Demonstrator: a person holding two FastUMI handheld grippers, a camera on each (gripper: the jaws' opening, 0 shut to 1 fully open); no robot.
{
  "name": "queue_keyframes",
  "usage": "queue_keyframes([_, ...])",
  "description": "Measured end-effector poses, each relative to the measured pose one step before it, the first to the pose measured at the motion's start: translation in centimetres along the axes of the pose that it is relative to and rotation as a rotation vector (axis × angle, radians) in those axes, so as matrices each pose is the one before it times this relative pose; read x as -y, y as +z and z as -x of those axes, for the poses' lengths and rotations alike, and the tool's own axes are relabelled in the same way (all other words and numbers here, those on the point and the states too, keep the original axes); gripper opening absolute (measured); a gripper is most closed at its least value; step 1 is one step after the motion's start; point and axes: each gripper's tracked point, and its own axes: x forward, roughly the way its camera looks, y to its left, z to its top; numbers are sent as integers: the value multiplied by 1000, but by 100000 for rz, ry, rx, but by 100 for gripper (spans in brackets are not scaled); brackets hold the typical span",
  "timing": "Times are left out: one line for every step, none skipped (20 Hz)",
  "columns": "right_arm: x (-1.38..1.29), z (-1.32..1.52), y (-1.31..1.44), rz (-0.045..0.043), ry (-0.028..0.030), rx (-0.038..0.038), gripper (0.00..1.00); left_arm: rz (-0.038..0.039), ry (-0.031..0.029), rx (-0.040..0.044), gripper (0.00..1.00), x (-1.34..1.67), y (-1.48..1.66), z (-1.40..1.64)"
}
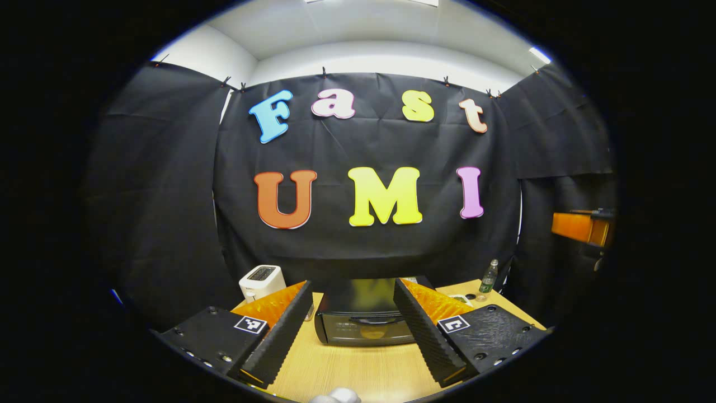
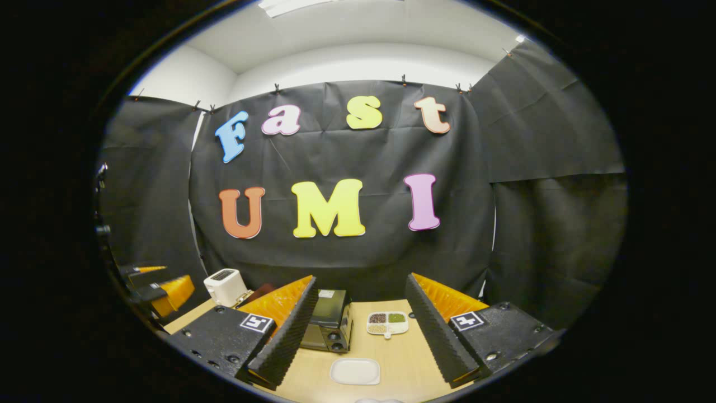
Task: Open the electric oven with the left hand, put the food in, and close the electric oven.
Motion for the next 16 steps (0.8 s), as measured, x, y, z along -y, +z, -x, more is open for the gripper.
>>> queue_keyframes([-134,320,49,-239,53,-219,100,1006,-153,1647,95,107,937,687])
queue_keyframes([-118,317,74,32,21,1,96,812,-411,1703,95,142,927,484])
queue_keyframes([34,325,139,56,-457,565,96,9,-55,954,94,-75,871,229])
queue_keyframes([12,285,65,280,-191,273,96,-204,-149,994,94,-12,541,434])
queue_keyframes([-51,278,113,827,-306,-28,96,581,-941,778,95,240,603,241])
queue_keyframes([1,234,91,785,-466,488,96,825,-1377,1157,94,538,475,308])
queue_keyframes([-30,234,266,143,-92,216,100,-272,-540,-29,94,191,308,49])
queue_keyframes([-117,190,312,-32,-59,899,100,-598,-35,706,94,-121,340,299])
queue_keyframes([-40,163,297,-327,-78,378,100,-857,-132,399,95,-14,279,48])
queue_keyframes([-28,168,169,-340,-164,517,100,-596,-468,393,95,152,91,88])
queue_keyframes([69,98,167,-92,-188,211,100,26,-695,-76,95,115,106,56])
queue_keyframes([-31,114,125,-95,-469,202,100,-263,-545,186,94,165,40,80])
queue_keyframes([162,131,152,51,-296,487,96,-53,-393,26,94,-25,94,-86])
queue_keyframes([-26,98,234,-198,-244,414,96,-538,-122,-321,95,131,178,10])
queue_keyframes([0,59,74,-162,-133,-22,100,-120,-193,387,94,27,146,-46])
queue_keyframes([41,5,-50,-46,-131,268,96,-34,-356,-72,95,199,67,-163])
